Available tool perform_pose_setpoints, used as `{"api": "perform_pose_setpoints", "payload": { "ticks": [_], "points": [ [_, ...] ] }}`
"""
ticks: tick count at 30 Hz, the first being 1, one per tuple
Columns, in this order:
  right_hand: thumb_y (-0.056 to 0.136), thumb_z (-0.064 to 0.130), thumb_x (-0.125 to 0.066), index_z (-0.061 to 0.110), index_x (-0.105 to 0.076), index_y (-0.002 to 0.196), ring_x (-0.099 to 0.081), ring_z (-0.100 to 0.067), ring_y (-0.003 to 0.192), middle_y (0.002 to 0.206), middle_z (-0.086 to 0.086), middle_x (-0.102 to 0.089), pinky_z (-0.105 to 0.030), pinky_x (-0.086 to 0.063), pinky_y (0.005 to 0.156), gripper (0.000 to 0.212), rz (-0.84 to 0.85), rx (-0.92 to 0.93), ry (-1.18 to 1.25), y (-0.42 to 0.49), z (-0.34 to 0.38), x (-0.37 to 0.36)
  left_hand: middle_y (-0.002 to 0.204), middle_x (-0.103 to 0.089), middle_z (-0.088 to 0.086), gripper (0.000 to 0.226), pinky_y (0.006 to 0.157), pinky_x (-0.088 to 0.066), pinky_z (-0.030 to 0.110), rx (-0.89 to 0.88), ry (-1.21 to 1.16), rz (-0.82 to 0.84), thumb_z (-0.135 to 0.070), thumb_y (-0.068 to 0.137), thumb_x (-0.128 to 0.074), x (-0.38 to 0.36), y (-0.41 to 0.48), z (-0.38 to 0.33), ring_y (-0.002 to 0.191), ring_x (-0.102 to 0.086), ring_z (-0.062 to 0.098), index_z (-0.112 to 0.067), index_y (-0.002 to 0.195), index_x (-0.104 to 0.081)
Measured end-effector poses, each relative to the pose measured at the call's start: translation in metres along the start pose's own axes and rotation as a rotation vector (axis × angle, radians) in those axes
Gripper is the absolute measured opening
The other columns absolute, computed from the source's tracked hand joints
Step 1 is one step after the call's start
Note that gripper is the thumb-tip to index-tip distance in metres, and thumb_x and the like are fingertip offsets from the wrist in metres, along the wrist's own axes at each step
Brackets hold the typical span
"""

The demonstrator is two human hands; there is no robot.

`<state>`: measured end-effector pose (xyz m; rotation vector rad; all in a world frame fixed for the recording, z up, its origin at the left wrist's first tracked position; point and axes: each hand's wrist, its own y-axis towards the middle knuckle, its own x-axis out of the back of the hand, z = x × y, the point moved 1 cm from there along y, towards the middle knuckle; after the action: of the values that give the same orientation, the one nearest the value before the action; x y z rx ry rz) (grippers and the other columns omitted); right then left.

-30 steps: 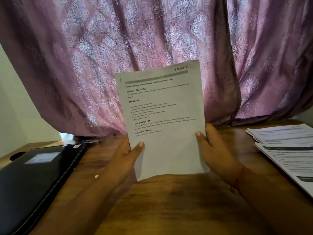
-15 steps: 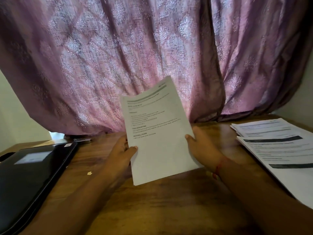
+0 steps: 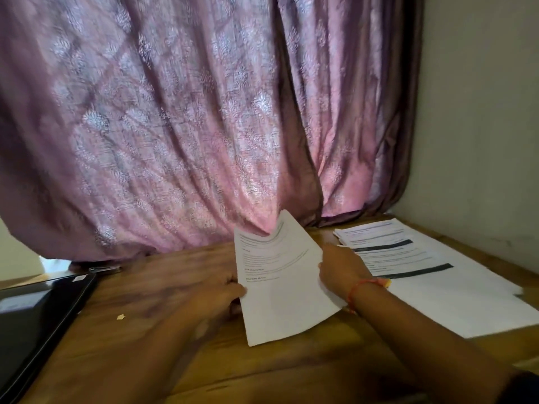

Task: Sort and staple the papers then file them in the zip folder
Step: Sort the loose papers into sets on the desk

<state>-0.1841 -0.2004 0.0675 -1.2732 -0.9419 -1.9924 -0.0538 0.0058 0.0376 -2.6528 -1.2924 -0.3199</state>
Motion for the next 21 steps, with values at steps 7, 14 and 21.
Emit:
{"api": "perform_pose_setpoints", "payload": {
  "ticks": [7, 14, 21],
  "points": [
    [0.101, 0.022, -0.051, 0.012, -0.059, 0.122, -0.064, -0.022, 0.107, 0.123, -0.008, -0.065, -0.029, -0.049, 0.094, 0.026, -0.062, -0.089, -0.009, -0.024, -0.032, 0.003, 0.108, -0.077, 0.008, 0.022, 0.075, -0.060, 0.033, 0.013, -0.072, 0.030, 0.003, 0.099, -0.054, -0.041, -0.016, -0.001, 0.099, -0.074, 0.026, -0.002, 0.116, -0.066],
    [0.100, 0.022, -0.052, 0.012, -0.055, 0.129, -0.060, -0.023, 0.115, 0.130, -0.008, -0.061, -0.030, -0.045, 0.100, 0.031, -0.064, -0.094, 0.003, -0.051, -0.054, 0.014, 0.107, -0.078, 0.005, 0.023, 0.078, -0.060, 0.033, -0.026, -0.015, 0.022, 0.005, 0.097, -0.057, -0.059, -0.027, 0.004, 0.099, -0.074, 0.023, -0.009, 0.110, -0.071],
    [0.099, 0.019, -0.051, 0.011, -0.054, 0.125, -0.061, -0.023, 0.111, 0.126, -0.010, -0.062, -0.030, -0.047, 0.096, 0.028, -0.075, -0.110, 0.001, -0.064, -0.070, 0.021, 0.099, -0.079, 0.003, 0.016, 0.077, -0.062, 0.035, -0.067, 0.123, -0.030, -0.001, 0.096, -0.064, -0.073, -0.029, -0.002, 0.086, -0.076, 0.019, -0.010, 0.104, -0.075]
  ]
}}
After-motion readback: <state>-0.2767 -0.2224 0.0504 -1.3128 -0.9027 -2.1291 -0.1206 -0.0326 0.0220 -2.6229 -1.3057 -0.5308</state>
